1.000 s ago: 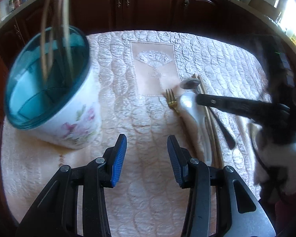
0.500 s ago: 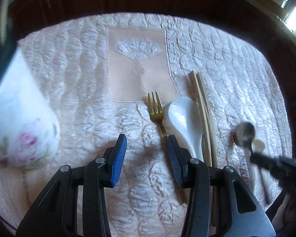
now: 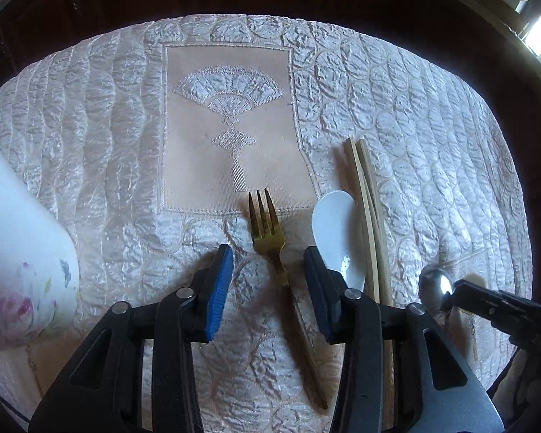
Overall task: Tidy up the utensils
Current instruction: 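Grasp the gold fork with the left tool while the right tool grasps the steel spoon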
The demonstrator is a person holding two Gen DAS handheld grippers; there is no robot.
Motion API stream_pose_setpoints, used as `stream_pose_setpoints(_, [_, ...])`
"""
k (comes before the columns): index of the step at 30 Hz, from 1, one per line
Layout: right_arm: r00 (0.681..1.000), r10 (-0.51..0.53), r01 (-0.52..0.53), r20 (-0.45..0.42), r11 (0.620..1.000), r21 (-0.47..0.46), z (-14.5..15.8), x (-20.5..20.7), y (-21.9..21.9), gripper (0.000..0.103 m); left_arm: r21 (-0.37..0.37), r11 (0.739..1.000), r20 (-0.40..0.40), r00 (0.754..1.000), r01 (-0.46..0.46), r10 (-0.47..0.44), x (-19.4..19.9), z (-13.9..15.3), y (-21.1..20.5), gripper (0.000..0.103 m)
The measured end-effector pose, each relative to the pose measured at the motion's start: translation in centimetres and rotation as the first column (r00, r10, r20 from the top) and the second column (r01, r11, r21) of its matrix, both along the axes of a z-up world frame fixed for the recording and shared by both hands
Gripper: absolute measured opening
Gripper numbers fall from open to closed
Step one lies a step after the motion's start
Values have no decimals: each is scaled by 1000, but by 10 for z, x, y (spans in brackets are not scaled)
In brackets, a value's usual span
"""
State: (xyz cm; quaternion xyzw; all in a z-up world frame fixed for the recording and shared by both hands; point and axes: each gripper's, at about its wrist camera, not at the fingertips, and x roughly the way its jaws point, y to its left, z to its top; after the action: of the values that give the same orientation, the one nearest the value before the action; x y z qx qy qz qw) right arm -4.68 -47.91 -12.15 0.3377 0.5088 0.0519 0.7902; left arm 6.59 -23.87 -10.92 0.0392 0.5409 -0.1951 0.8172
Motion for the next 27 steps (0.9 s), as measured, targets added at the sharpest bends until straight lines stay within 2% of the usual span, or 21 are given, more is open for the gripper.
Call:
stream_pose_setpoints(1, [1000,-3,3,1,1000,23,-3,1,0,12,3,1000,2,1000,1,-1,0,0,1,29])
stream_pose_setpoints(2, [1000,-2,2,3,999,51,-6,2,0,12,-16,1000,-8,1000,14,-14,0,0,1,14])
stream_pose_setpoints(5, [1000,-9,8,12,992,123,-12,8,2,12,-58,998,-36,999,26,-29,4,-2,1,8])
stream_pose_setpoints(9, [1000,14,-20,26,970,240,-19,18,9,13,-81,996,-46,998,33,-37,1,-1,8,5])
stream_pose_setpoints(11, [1000,23,-27,20,966,257,-20,21,13,21,-93,995,-52,998,36,-40,-1,1,12,4])
stream_pose_setpoints(14, [999,35,-41,26,962,270,-22,22,14,22,-97,994,-51,998,40,-45,-3,1,12,3])
stream_pose_setpoints(17, [998,55,-62,32,963,262,-21,32,26,21,-99,994,-53,997,41,-47,-6,-1,17,2])
stream_pose_setpoints(18, [998,61,-67,31,967,245,-20,34,30,11,-98,994,-53,997,42,-48,-6,-1,17,2])
stream_pose_setpoints(21, [996,66,-77,58,974,212,-11,33,36,4,-102,994,-54,997,40,-46,-8,0,20,1])
stream_pose_setpoints(27, [989,50,-73,142,984,160,23,17,37,2,-150,987,-10,998,54,-56,-19,26,33,0])
